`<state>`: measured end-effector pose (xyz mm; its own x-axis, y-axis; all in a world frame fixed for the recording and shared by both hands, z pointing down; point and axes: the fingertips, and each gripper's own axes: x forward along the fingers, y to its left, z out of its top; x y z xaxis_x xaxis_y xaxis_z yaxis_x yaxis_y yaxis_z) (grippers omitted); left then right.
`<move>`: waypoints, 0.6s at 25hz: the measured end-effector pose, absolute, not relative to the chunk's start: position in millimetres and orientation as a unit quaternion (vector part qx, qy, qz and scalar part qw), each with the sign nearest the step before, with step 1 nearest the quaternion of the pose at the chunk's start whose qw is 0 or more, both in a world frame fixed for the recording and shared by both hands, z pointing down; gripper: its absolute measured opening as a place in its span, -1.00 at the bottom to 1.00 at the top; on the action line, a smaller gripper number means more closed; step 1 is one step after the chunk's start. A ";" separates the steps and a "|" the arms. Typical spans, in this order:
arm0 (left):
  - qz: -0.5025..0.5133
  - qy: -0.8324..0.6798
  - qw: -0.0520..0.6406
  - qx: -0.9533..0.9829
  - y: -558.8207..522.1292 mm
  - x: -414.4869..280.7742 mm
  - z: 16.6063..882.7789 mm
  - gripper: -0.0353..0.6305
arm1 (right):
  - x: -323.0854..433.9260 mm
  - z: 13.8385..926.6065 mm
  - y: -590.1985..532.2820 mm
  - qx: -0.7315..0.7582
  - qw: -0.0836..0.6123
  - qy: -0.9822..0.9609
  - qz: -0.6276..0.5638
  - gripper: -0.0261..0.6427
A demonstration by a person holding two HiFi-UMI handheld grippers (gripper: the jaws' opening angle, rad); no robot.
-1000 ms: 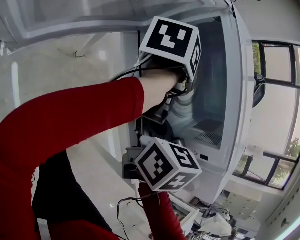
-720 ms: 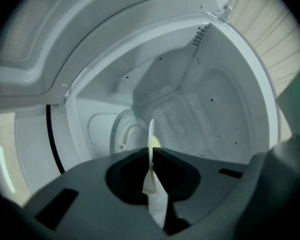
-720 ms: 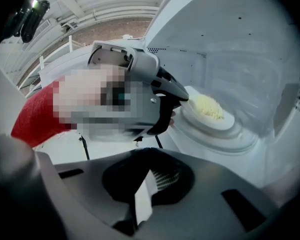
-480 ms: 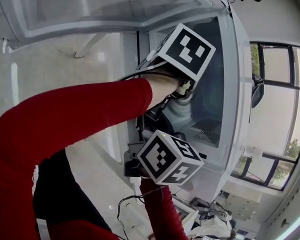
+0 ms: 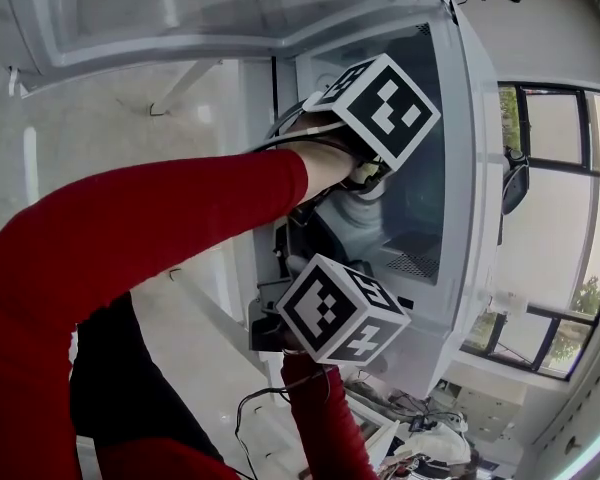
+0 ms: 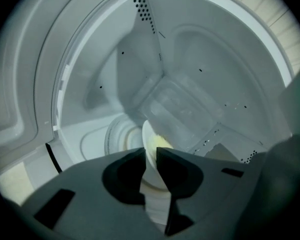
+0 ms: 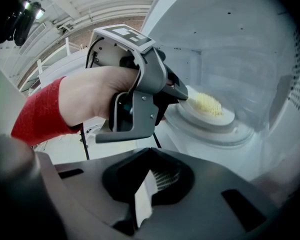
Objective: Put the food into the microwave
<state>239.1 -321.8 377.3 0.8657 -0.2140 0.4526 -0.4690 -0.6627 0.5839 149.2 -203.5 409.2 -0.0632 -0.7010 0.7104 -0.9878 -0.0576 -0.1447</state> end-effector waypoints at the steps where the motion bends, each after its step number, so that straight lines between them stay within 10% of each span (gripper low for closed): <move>1: 0.182 -0.193 0.358 0.895 -322.6 239.7 377.9 -0.67 | 149.1 408.6 -203.2 0.649 0.217 -0.651 0.328 -0.88; 15: 0.247 -0.185 0.345 0.886 -331.0 247.2 387.9 -0.63 | 143.7 407.8 -203.7 0.645 0.217 -0.656 0.326 -0.88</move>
